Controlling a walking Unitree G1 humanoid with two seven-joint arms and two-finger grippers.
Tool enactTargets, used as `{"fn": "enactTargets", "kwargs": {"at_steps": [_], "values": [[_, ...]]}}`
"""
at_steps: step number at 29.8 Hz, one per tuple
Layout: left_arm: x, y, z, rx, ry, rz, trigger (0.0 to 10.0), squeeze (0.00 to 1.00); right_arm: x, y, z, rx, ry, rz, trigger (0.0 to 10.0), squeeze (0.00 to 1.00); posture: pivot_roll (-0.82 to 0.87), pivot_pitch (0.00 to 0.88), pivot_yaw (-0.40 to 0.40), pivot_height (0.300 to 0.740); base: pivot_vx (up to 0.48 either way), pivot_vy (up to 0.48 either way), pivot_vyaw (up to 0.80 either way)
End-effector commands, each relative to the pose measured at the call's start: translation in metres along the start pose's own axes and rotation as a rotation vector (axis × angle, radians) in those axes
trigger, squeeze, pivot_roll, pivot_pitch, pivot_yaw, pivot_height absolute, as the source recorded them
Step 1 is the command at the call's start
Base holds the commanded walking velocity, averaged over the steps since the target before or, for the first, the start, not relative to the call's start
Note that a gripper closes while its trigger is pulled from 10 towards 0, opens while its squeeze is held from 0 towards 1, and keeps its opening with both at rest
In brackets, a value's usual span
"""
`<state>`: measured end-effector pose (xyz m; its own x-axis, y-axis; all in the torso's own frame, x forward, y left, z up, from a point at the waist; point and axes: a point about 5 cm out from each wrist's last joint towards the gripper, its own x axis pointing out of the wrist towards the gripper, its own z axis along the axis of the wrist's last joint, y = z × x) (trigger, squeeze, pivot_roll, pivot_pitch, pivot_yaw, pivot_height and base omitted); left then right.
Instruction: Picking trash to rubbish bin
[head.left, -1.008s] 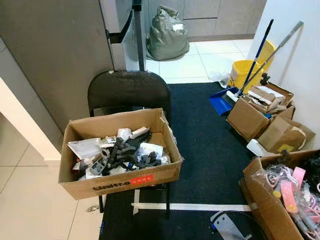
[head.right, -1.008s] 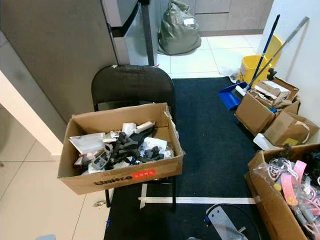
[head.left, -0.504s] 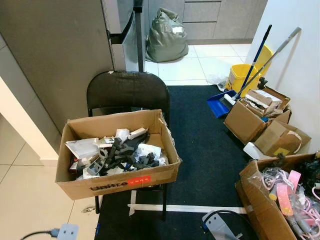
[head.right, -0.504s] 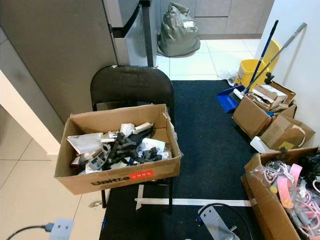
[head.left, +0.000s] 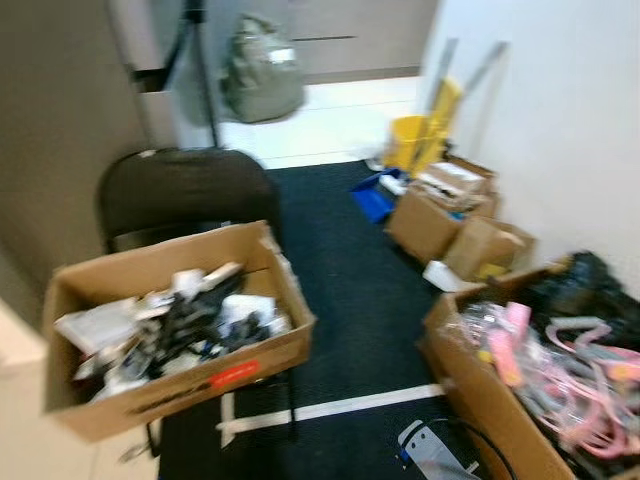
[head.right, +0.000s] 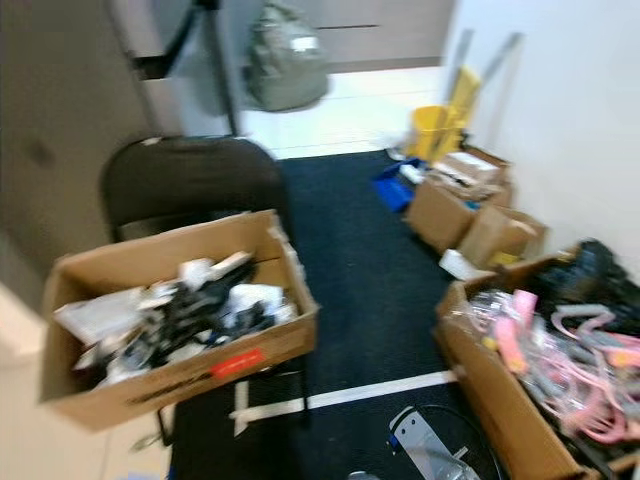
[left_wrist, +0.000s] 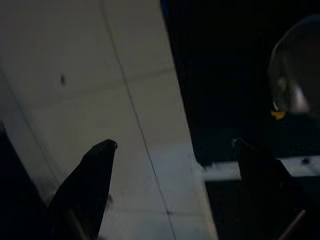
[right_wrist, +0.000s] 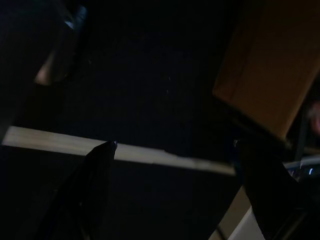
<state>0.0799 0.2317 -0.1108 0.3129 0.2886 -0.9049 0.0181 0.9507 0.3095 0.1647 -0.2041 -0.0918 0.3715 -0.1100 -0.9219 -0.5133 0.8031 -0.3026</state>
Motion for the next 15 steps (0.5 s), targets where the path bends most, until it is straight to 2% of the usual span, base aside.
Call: {"fn": "enactTargets", "kwargs": {"at_steps": [1,12,15], "values": [[0.000,0.001,0.002,0.022,-0.008,0.007,10.0,0.00,0.000,0.004,0.001,-0.012,0.000,0.015,10.0,0.00,0.08,0.057,0.004,0.740,0.000,0.000,-0.76],[0.002,0.004,0.014,0.022,-0.035,0.016,10.0,0.00,0.000,0.004,0.003,-0.039,0.002,0.020,10.0,0.00,0.07,0.035,-0.004,0.740,0.000,0.000,-0.76],[0.002,0.001,0.013,0.031,-0.031,0.008,10.0,0.00,0.000,-0.003,0.007,-0.043,-0.009,0.005,10.0,0.00,0.06,0.026,-0.004,0.740,0.000,0.000,-0.76]]}}
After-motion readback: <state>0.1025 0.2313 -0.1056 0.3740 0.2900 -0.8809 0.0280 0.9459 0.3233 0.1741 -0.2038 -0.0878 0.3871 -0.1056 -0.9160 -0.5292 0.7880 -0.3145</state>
